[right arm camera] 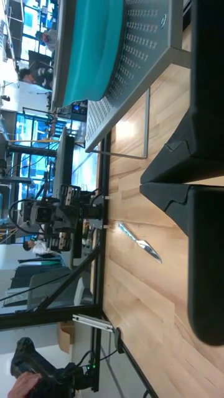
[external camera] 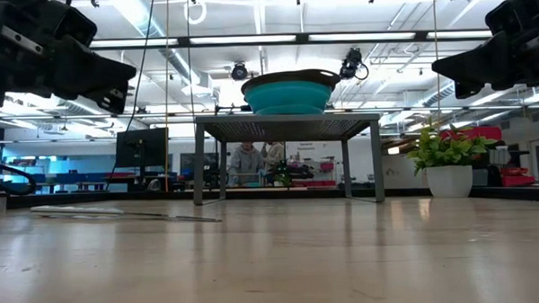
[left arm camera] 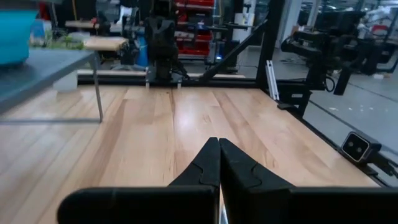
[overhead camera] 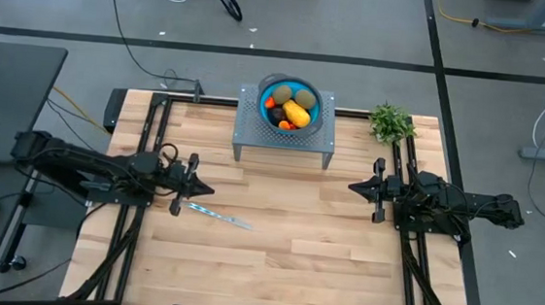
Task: Pick & Place Fruit
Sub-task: Put the knife on the shelf
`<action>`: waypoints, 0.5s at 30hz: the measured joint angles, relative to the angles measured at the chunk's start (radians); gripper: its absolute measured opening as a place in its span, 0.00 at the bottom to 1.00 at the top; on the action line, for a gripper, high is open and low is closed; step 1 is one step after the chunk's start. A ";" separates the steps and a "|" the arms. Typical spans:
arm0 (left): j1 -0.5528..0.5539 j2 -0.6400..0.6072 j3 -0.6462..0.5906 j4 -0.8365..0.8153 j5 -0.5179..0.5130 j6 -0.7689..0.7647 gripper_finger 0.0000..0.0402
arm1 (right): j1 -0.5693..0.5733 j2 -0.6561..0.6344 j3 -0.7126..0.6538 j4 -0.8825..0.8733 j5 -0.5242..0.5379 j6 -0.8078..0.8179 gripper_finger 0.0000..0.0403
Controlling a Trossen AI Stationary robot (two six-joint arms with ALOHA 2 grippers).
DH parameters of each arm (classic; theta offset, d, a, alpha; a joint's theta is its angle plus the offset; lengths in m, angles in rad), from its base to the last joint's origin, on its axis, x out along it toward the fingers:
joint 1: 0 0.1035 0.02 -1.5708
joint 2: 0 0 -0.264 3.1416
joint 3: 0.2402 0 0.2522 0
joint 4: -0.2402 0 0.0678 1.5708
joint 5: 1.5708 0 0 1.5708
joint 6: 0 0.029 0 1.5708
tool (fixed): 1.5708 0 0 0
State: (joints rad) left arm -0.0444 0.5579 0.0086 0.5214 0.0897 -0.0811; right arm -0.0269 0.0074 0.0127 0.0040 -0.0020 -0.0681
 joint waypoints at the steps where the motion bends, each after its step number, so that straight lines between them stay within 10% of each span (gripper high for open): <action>1: 0.000 -0.008 0.000 -0.004 0.006 0.010 0.00 | 0.000 0.000 0.000 0.000 0.000 0.000 0.02; 15: 0.007 -0.197 0.000 -0.246 0.011 0.066 0.00 | 0.000 0.000 0.000 0.000 0.000 0.000 0.02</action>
State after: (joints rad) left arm -0.0377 0.3611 0.0082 0.2758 0.1004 -0.0147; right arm -0.0269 0.0074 0.0128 0.0040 -0.0017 -0.0681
